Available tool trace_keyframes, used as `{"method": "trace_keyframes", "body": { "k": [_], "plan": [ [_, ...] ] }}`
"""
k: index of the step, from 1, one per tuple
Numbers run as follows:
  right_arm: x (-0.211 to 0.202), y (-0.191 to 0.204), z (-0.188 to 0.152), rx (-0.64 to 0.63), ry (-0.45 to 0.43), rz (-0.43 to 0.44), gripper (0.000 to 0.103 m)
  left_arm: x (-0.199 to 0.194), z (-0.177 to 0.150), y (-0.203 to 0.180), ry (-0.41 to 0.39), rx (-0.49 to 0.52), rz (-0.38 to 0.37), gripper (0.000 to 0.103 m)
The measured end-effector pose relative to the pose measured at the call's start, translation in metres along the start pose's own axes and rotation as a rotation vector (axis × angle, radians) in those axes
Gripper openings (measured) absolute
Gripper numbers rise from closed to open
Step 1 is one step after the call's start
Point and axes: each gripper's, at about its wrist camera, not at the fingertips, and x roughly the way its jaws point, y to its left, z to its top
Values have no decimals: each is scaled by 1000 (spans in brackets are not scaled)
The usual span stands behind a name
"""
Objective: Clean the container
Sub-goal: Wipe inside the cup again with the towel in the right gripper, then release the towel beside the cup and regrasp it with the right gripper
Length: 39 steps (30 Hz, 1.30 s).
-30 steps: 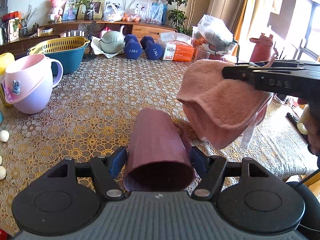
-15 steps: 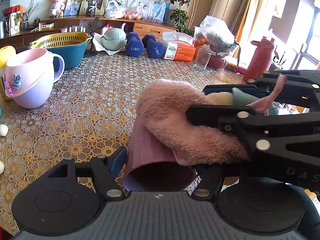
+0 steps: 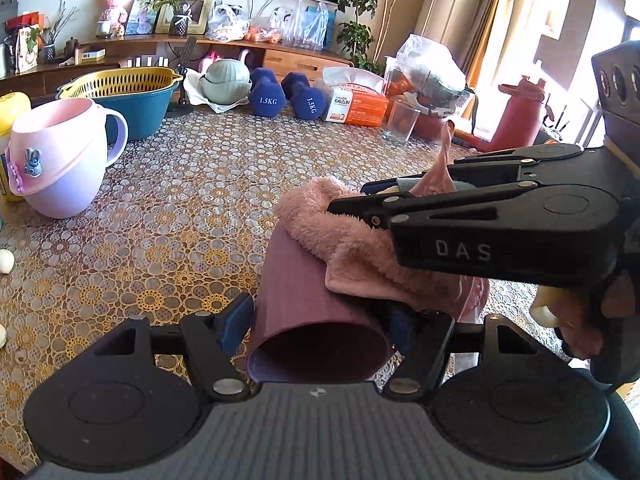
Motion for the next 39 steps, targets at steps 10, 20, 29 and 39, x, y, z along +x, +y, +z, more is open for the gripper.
{"method": "trace_keyframes", "body": {
  "k": [10, 20, 29, 39],
  "plan": [
    [5, -30, -1, 93, -14, -120, 24, 0, 0, -7, 1, 50, 15, 69],
    [-48, -81, -6, 240, -128, -189, 20, -1, 1, -19, 1, 99, 39, 69],
    [-65, -117, -40, 336, -73, -211, 11, 2, 0, -23, 14, 88, 21, 69],
    [-80, -125, -82, 432, -82, -184, 80, 2, -1, -24, 16, 94, 27, 69]
  ]
}}
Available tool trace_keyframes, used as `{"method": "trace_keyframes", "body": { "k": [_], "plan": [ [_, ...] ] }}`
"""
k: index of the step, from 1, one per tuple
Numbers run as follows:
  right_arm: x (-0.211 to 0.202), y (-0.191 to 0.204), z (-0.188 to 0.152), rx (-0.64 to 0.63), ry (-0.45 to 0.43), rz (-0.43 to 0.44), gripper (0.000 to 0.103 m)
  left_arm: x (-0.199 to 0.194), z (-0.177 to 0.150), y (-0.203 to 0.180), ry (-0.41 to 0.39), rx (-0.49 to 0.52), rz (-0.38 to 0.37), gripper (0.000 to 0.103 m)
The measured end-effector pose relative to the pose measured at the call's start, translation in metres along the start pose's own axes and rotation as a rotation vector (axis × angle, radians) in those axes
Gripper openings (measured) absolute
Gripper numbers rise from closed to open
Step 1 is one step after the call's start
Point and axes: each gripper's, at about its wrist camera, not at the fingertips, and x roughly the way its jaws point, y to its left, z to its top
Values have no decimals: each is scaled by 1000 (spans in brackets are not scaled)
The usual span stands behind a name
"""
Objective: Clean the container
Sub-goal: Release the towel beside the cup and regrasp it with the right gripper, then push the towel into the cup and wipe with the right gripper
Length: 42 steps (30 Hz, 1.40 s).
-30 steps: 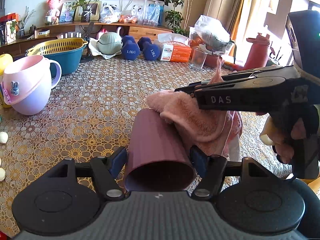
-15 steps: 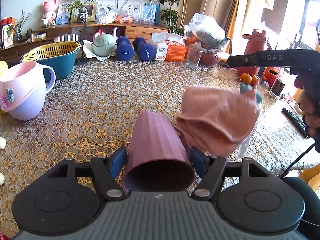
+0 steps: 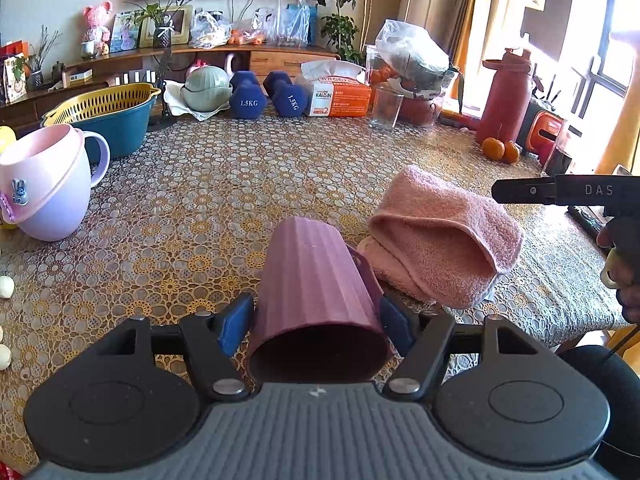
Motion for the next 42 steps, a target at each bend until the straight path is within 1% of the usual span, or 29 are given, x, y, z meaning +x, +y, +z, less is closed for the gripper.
{"method": "trace_keyframes", "body": {
  "k": [3, 5, 9, 10, 13, 14, 18, 19, 21, 22, 23, 25, 26, 27, 29, 30, 32, 33, 34, 35, 37, 39, 41, 42],
  "plan": [
    [7, -7, -4, 50, 22, 26, 86, 0, 0, 0, 0, 0, 1, 69],
    [14, -9, -6, 67, 23, 14, 90, 0, -1, 0, 1, 2, 4, 69],
    [29, -20, -15, 123, 44, -40, 97, -1, -1, -1, 3, 1, 5, 69],
    [32, -24, -17, 145, 53, -45, 99, -2, 0, -1, 3, 2, 5, 69],
    [42, -33, -24, 207, 75, -42, 101, -2, 0, -1, 3, 2, 5, 69],
    [44, -35, -25, 227, 80, -35, 102, -2, 0, -1, 2, 1, 4, 69],
    [53, -30, -28, 260, 96, 46, 101, -1, 1, -1, 3, 0, 4, 69],
    [54, -25, -27, 247, 95, 65, 101, -1, 1, -1, 3, 0, 4, 69],
    [59, -12, -26, 208, 114, 92, 100, -1, 1, -1, 3, 0, 5, 69],
    [62, -6, -26, 188, 124, 96, 96, -1, 1, -1, 3, 0, 5, 69],
    [64, 2, -27, 158, 127, 88, 90, -1, 1, -1, 3, 1, 4, 69],
    [64, 15, -28, 112, 121, 71, 83, -1, 1, -1, 3, 0, 3, 69],
    [64, 21, -28, 96, 120, 65, 75, 0, 1, -1, 2, -1, 2, 69],
    [61, 26, -27, 82, 109, 58, 73, 0, 1, 0, 2, -3, 1, 69],
    [57, 35, -27, 49, 92, 28, 62, 0, 2, 0, 1, -4, -1, 69],
    [53, 40, -26, 27, 80, 8, 59, 0, 2, 0, 1, -3, -1, 69],
    [46, 50, -24, -23, 53, -29, 48, 0, 2, 1, -1, -4, -3, 69],
    [40, 54, -23, -45, 37, -39, 45, 0, 2, 1, -2, -5, -4, 69],
    [35, 59, -21, -63, 20, -43, 39, 0, 2, 1, -2, -5, -4, 69],
    [30, 62, -19, -82, 2, -50, 36, 0, 2, 1, -3, -3, -4, 69],
    [19, 69, -16, -110, -31, -48, 33, 0, 1, 1, -4, -2, -4, 69],
    [8, 74, -10, -116, -59, -36, 32, 0, 1, 1, -4, -4, -5, 69],
    [-5, 82, -3, -139, -93, -2, 32, 0, 1, 1, -5, -2, -4, 69],
    [-11, 88, 2, -151, -107, 30, 32, 0, 1, 1, -6, 0, -3, 69]
  ]
}}
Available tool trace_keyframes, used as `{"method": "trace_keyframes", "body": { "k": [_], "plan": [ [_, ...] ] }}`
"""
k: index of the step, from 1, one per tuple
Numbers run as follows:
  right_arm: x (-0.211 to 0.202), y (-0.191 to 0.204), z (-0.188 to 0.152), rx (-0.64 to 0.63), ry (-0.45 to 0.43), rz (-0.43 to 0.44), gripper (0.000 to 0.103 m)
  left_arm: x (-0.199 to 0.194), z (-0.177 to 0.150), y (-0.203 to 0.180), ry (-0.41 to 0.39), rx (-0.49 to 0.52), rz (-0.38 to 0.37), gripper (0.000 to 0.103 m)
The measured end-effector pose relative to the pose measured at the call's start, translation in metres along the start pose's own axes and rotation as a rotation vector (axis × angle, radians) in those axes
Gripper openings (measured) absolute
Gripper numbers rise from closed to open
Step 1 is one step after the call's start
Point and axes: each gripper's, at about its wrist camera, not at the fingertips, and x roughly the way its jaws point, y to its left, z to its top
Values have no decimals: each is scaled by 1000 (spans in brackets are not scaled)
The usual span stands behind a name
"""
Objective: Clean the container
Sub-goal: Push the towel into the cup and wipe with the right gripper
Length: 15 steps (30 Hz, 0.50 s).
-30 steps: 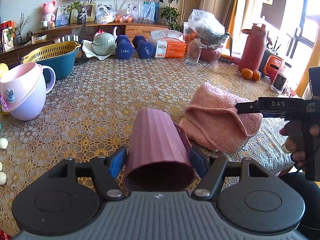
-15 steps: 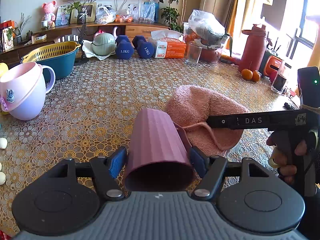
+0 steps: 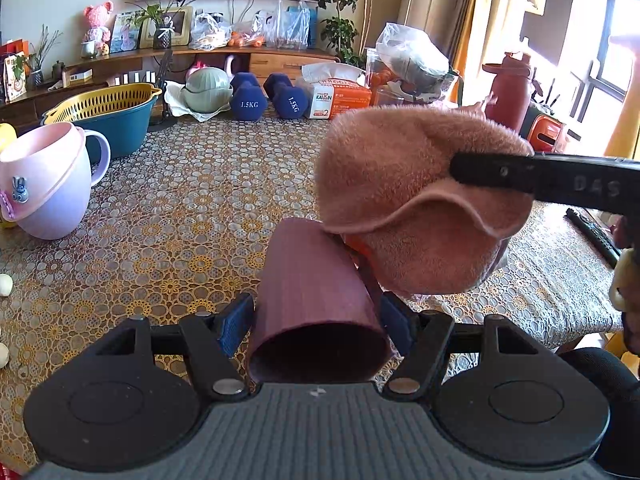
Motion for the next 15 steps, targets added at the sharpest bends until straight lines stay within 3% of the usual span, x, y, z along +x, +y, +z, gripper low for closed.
{"method": "trace_keyframes", "body": {
  "k": [5, 9, 15],
  "plan": [
    [-11, 34, 10, -123, 21, 178, 33, -1, -2, -2, -4, 10, 2, 69],
    [5, 57, 7, -221, 68, 190, 34, -1, -1, -2, -2, 5, 5, 69],
    [23, 58, 9, -264, 135, 211, 42, -1, -1, 3, 3, -16, 1, 69]
  ]
}}
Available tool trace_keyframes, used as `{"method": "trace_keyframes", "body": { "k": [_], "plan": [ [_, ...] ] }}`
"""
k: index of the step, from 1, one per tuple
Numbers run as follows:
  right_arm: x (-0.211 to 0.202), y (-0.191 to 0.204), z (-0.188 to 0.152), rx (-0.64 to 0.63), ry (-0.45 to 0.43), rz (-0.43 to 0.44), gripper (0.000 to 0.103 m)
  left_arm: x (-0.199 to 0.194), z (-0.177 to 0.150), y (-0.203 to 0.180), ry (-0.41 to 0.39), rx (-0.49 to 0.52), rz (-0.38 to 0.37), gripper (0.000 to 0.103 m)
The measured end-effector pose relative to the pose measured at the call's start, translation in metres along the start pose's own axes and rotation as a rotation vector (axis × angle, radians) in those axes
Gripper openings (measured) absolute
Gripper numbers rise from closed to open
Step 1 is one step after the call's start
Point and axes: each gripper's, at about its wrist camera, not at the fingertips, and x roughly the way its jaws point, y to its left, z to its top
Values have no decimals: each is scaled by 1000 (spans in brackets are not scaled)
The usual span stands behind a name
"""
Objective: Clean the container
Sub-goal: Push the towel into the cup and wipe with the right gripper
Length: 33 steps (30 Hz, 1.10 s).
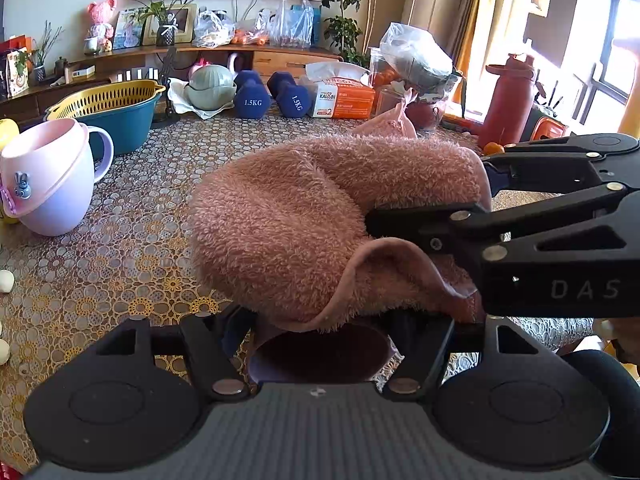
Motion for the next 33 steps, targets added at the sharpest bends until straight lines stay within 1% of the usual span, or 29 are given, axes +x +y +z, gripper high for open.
{"method": "trace_keyframes", "body": {
  "k": [1, 3, 6, 7, 10, 12, 13, 16, 19, 21, 25, 28, 30, 33],
  "plan": [
    [3, -1, 0, -1, 6, 4, 46, 0, 0, 0, 0, -2, 0, 69],
    [7, -4, 0, 5, 6, 4, 47, 0, 0, 2, 0, -6, -3, 69],
    [13, -2, -1, -27, 0, -51, 44, 0, 0, 2, 0, -5, -5, 69],
    [15, -3, 0, -22, -3, -66, 42, 0, 0, 3, 0, -6, -6, 69],
    [25, -8, -2, -27, -3, -150, 37, 0, -1, 3, -2, -1, -6, 69],
    [34, -13, -6, -22, 19, -215, 34, 0, -1, 2, -3, 6, -5, 69],
    [38, -18, -9, -7, 31, -238, 32, 0, -1, 2, -3, 8, -5, 69],
    [39, -34, -19, 61, 39, -284, 30, 0, -1, 1, -3, 16, -2, 69],
    [26, -52, -25, 142, 14, -305, 30, -1, -1, -4, -8, 48, 14, 69],
    [11, -61, -26, 171, -13, -316, 30, -1, -2, -10, -16, 85, 33, 69],
    [-19, -69, -23, 194, -63, -313, 30, -5, -3, -26, -47, 186, 75, 69],
    [-37, -60, -19, 153, -98, -278, 30, -9, -3, -38, -61, 236, 79, 69],
    [-46, -50, -15, 118, -116, -231, 30, -9, -3, -42, -60, 243, 70, 69],
    [-53, -29, -12, 61, -120, -128, 30, -9, -2, -46, -59, 248, 73, 69]
  ]
}}
